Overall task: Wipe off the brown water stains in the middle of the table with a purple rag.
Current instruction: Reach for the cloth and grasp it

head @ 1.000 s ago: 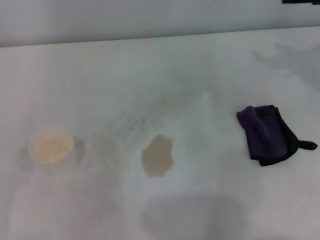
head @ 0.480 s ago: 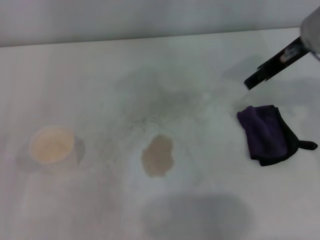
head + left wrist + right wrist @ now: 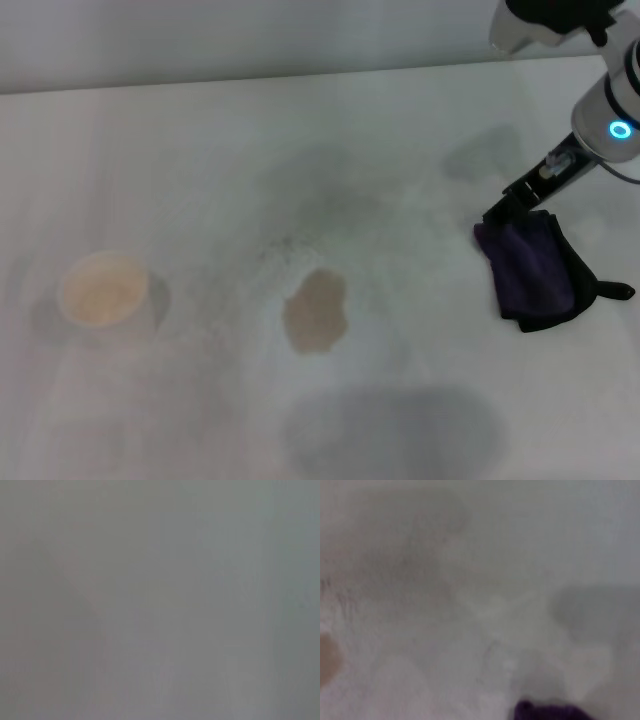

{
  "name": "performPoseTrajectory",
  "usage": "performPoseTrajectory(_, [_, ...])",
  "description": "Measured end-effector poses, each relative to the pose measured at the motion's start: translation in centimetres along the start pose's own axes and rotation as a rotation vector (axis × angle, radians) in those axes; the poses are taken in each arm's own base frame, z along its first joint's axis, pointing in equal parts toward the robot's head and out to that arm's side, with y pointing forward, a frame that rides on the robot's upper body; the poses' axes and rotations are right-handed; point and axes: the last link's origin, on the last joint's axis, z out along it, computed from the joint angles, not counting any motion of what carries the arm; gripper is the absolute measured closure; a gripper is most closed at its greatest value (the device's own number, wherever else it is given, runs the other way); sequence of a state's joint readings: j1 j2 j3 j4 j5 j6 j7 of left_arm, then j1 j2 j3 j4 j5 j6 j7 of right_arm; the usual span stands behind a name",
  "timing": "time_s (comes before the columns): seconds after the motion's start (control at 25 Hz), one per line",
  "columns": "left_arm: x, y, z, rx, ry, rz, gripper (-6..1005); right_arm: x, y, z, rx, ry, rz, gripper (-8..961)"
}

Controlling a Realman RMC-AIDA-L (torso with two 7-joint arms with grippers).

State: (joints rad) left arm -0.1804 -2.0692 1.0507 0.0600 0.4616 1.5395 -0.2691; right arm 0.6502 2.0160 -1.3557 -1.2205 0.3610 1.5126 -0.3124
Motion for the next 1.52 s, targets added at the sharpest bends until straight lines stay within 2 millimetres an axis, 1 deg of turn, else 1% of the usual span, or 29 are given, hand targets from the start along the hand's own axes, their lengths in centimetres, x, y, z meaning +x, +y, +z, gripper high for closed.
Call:
performPoseTrajectory(0.28, [0.3, 0.0, 0.6, -0.006, 0.015, 0.015, 106, 1.2, -0.3, 1.5, -0.004, 0.058, 0.025, 130])
performPoseTrajectory(0.68, [0.2, 0.0, 1.3, -0.012, 0.01, 0.018, 107, 1.8, -0.3, 3.4, -0.003, 0.096, 0.021, 133])
performPoseTrajectory(0.88, [0.2, 0.0, 1.4, -0.013, 0.011, 0.024, 107, 1.8, -0.1, 3.8, 0.004, 0.105, 0.009, 314])
performPoseTrajectory(1.08, [0.3, 0.1, 1.7, -0.019, 0.018, 0.048, 106, 1.5, 0.1, 4.2, 0.005, 0.129, -0.006, 312])
performPoseTrajectory(1.2, [0.4, 0.1, 1.7, -0.018, 0.024, 0.058, 106, 1.5, 0.2, 4.3, 0.007, 0.131, -0.012, 486])
performPoseTrajectory(1.44, [0.5, 0.0, 1.7, -0.017, 0.029, 0.062, 107, 1.2, 0.4, 4.2, 0.007, 0.126, -0.017, 737])
performPoseTrajectory(1.52, [0.5, 0.0, 1.8, -0.017, 0.027, 0.062, 107, 1.2, 0.5, 4.2, 0.007, 0.124, -0.017, 761])
